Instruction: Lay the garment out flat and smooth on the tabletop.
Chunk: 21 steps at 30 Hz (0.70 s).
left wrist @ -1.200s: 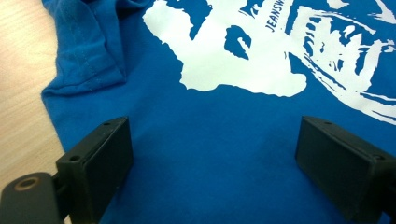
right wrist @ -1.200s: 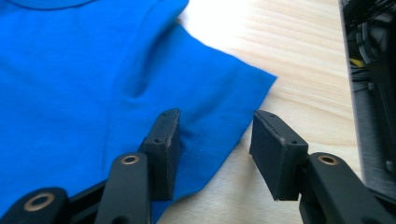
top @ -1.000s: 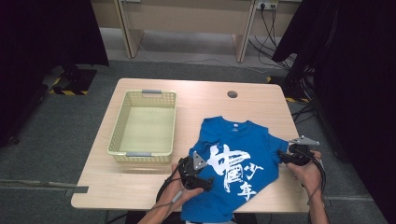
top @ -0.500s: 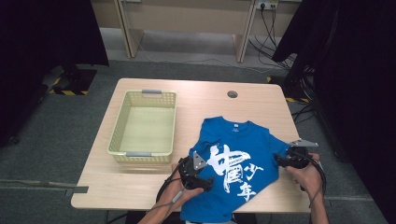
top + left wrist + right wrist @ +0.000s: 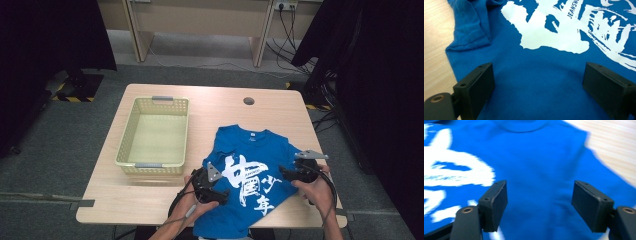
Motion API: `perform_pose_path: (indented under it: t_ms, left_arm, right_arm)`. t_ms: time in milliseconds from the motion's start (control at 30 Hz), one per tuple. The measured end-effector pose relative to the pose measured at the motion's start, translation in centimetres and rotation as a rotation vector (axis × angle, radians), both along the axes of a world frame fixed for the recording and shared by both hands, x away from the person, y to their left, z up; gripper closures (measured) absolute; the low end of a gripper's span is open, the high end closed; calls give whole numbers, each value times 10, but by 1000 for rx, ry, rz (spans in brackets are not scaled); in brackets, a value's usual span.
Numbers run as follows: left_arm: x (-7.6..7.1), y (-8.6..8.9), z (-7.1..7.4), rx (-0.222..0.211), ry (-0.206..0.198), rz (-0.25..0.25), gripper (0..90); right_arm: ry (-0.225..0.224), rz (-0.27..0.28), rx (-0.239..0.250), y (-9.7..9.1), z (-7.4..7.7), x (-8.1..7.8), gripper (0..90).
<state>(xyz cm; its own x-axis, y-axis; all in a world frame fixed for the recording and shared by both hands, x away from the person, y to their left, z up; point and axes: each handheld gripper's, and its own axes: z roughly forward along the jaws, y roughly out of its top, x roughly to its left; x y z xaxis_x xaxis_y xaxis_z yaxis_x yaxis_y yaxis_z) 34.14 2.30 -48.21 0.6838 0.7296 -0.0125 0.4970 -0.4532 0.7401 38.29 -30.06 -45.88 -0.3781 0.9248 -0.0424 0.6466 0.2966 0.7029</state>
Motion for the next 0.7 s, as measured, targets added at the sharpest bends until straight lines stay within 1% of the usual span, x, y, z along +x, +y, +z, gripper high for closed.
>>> perform_pose_path:
  t_ms: [133, 233, 300, 367, 400, 467, 600, 700]
  left_arm:
    - [0, 0, 0, 0, 0, -7, 96]
    - [0, 0, 0, -3, 0, -17, 98]
    - [0, 2, 0, -10, -2, -28, 109]
    - [0, 5, 1, -25, -8, -25, 135]
    - [0, 6, 2, -29, -14, -21, 134]
    - [1, 10, 3, -36, -32, -11, 134]
    - [3, 15, 5, -39, -34, -1, 131]
    - [3, 18, 6, -42, -39, 8, 130]
  right_arm:
    - [11, 48, 14, 18, -2, -10, 267]
    - [19, 85, 25, 27, -3, -19, 267]
    - [24, 110, 37, 33, -5, -26, 266]
    - [33, 136, 33, 37, -8, -31, 266]
    - [40, 143, 31, 38, -10, -34, 266]
    - [46, 139, 45, 37, -12, -37, 266]
    - [57, 141, 47, 28, -11, -39, 267]
    - [56, 142, 42, 20, -11, -38, 275]
